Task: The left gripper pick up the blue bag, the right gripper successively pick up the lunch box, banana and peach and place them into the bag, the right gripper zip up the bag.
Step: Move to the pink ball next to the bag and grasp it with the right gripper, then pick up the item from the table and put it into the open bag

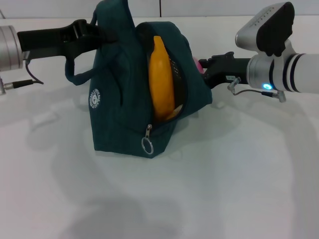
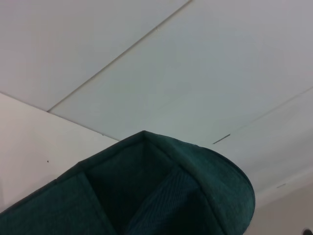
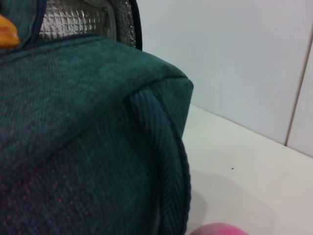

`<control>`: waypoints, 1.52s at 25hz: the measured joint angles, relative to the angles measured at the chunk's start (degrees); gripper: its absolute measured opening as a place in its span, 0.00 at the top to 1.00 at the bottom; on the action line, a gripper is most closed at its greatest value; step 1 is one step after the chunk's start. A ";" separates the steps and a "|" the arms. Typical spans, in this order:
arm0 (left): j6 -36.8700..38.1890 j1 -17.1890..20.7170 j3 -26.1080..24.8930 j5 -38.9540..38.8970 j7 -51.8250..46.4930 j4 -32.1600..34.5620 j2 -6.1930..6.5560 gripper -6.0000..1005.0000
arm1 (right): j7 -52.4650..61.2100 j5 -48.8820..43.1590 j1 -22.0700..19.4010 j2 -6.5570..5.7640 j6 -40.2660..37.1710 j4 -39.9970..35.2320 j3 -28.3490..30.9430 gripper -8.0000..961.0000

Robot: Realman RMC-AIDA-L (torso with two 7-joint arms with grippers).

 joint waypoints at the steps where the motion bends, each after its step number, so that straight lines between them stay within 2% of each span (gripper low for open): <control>1: -0.02 0.00 0.00 0.00 0.00 -0.01 0.00 0.94 | -0.22 0.00 -0.05 0.00 0.06 -0.06 0.04 0.47; 14: 0.03 0.89 0.06 -0.18 0.00 0.03 0.00 0.94 | -3.46 -0.15 -3.59 0.00 0.97 -4.93 0.07 0.77; 18: 1.79 3.56 0.05 -3.49 0.10 0.62 0.59 0.94 | -3.48 -0.10 -4.71 0.00 1.73 -7.34 0.50 0.81; 22: 4.35 5.26 0.04 -7.01 1.10 0.50 1.16 0.94 | -3.46 -0.34 -10.79 -0.64 3.83 -15.41 1.21 0.85; 25: 4.68 5.71 0.05 -7.44 1.26 0.51 1.00 0.94 | -3.52 -2.88 -16.10 -0.98 3.81 -21.86 5.32 0.88; 30: 4.78 7.27 0.05 -8.23 1.53 0.22 0.87 0.94 | -3.25 -6.59 -19.10 -1.09 2.30 -26.78 10.25 0.93; 33: 4.83 7.47 0.22 -8.27 1.56 0.12 0.83 0.94 | -3.25 -6.65 -20.16 -1.43 -0.92 -28.33 12.91 0.94; 38: 4.97 7.87 0.31 -8.27 1.60 0.08 0.89 0.94 | -3.47 -6.71 -21.34 -1.58 -15.49 -30.29 18.96 0.95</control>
